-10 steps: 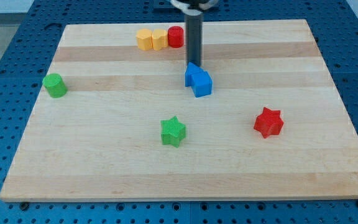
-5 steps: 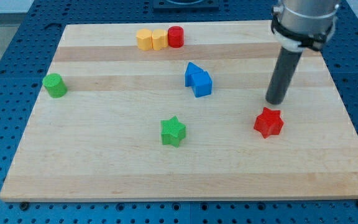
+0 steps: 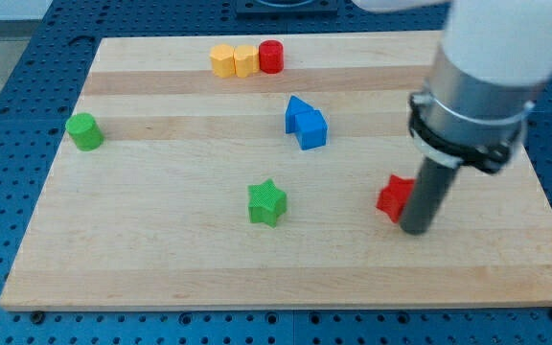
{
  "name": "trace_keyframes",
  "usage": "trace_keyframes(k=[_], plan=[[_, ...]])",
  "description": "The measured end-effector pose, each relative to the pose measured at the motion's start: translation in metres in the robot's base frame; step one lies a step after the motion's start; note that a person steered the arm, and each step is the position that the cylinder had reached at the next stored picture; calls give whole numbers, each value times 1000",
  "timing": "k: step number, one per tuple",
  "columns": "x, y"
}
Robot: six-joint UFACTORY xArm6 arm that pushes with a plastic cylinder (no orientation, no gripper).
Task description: Move the red star towards the center right
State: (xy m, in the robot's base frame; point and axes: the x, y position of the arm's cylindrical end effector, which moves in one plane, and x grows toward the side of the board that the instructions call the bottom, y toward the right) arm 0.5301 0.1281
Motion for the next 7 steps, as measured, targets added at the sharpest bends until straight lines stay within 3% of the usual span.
trace_keyframes(k=[2, 7], plan=[[-12, -39], [-60, -27]])
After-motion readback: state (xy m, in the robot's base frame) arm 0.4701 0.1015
